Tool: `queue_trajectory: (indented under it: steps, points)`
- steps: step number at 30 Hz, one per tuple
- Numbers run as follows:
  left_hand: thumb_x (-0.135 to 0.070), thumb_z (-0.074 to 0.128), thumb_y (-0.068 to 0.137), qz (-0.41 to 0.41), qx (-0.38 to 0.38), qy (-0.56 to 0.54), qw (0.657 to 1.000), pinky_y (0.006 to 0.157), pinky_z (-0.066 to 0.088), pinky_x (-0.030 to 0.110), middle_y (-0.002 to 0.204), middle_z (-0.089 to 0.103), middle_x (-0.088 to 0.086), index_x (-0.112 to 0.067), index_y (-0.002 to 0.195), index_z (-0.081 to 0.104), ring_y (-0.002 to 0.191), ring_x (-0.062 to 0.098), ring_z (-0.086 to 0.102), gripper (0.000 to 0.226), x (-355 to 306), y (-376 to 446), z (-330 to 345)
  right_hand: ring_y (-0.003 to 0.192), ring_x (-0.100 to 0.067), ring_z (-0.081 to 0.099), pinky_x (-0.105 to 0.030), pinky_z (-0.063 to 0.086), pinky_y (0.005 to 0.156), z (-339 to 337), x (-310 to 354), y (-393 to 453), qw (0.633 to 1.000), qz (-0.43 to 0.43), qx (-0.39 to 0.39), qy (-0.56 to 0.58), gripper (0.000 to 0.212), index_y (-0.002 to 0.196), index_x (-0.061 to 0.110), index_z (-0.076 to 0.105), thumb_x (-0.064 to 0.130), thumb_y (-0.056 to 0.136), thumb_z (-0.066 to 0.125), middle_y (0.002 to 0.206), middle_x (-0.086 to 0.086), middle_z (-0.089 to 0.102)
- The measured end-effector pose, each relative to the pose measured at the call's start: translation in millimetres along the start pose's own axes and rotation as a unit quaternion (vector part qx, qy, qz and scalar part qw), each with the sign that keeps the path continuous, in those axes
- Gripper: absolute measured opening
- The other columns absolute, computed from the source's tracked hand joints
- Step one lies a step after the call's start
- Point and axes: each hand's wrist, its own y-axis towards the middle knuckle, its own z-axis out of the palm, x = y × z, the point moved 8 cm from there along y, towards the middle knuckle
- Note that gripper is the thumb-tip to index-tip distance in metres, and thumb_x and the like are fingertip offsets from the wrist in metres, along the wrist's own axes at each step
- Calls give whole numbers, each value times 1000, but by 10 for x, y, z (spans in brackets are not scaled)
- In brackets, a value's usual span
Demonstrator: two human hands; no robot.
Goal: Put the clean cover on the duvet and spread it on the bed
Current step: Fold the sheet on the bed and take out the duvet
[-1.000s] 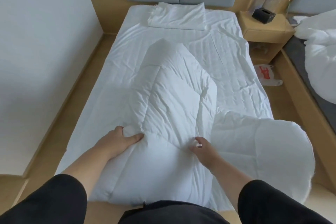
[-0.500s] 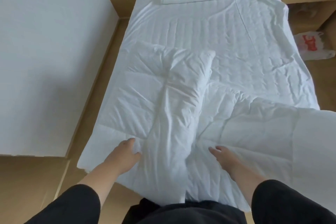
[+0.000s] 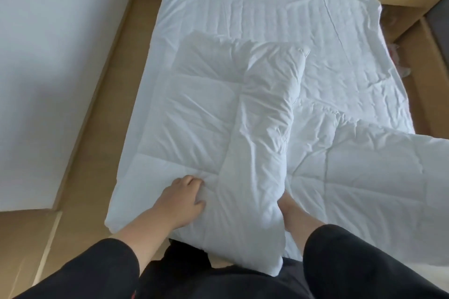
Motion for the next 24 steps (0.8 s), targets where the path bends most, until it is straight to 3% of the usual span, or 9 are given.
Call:
queue_trajectory:
  steps: [4, 7, 9, 10, 12, 15, 17, 21, 24]
  points:
    - [-58, 49, 96, 15, 28, -64, 997, 112, 36, 40, 153, 35, -3, -27, 153, 32, 139, 22, 33, 68, 374, -70, -271, 78, -10, 60, -14, 51, 67, 203, 464, -463, 992, -65, -106, 19, 16, 94, 21, 59, 7, 100, 54, 91, 2, 62]
    - [-52, 44, 100, 42, -9, -161, 986, 114, 35, 39, 150, 43, -9, -40, 149, 39, 142, 18, 37, 51, 461, -199, -831, 91, -31, 74, -35, 60, 75, 725, 1073, -996, 975, -151, -5, 160, 31, 107, 15, 70, 17, 75, 70, 103, -14, 74]
    - [-46, 41, 102, 81, -64, -274, 956, 102, 44, 22, 126, 60, -31, -59, 124, 54, 123, -5, 53, 29, 563, -381, -1388, 97, -35, 72, -47, 59, 83, 1066, 1532, -1315, 957, -208, 49, 194, 44, 115, 16, 68, 18, 72, 77, 112, -22, 72]
    - [-49, 43, 99, 79, -89, -318, 940, 95, 44, 15, 113, 61, -40, -67, 111, 57, 112, -15, 55, 25, 704, -489, -1679, 100, -35, 70, -49, 57, 91, 1236, 1742, -1436, 952, -227, 68, 195, 48, 121, 16, 66, 16, 75, 78, 117, -26, 68]
    - [-67, 44, 84, 45, -102, -367, 924, 100, 44, 24, 109, 61, -41, -63, 104, 61, 110, -12, 58, 27, 1119, -711, -2153, 103, -28, 69, -42, 53, 99, 1650, 2086, -1612, 949, -246, 113, 164, 55, 134, 21, 61, 14, 81, 75, 117, -22, 69]
    - [-96, 43, 62, -12, -125, -345, 930, 105, 44, 42, 118, 67, -18, -42, 116, 65, 114, 10, 63, 79, 1810, -1010, -2740, 100, -16, 67, -34, 46, 107, 2391, 2422, -1852, 940, -285, 186, 36, 66, 142, 34, 53, 17, 81, 71, 100, -2, 71]
    - [-97, 52, 58, -31, -150, -300, 941, 107, 43, 44, 133, 60, -12, -36, 133, 56, 123, 14, 57, 97, 2099, -1176, -3032, 107, -12, 66, -33, 44, 110, 2818, 2510, -1943, 926, -303, 219, -49, 62, 137, 43, 56, 20, 81, 70, 108, 3, 71]
    - [-82, 64, 69, -3, -176, -207, 962, 102, 43, 33, 145, 46, -18, -36, 145, 45, 132, 6, 46, 90, 1988, -1288, -3107, 112, -2, 64, -31, 48, 106, 3087, 2469, -1910, 924, -294, 192, -151, 51, 118, 59, 60, 36, 75, 74, 117, 11, 69]
    - [-75, 64, 75, 28, -111, -156, 981, 92, 41, 25, 141, 51, -20, -40, 138, 49, 121, 1, 53, 74, 1698, -1141, -2710, 112, -3, 63, -32, 47, 106, 2775, 2295, -1733, 941, -252, 137, -179, 54, 132, 45, 58, 38, 80, 72, 115, 13, 69]
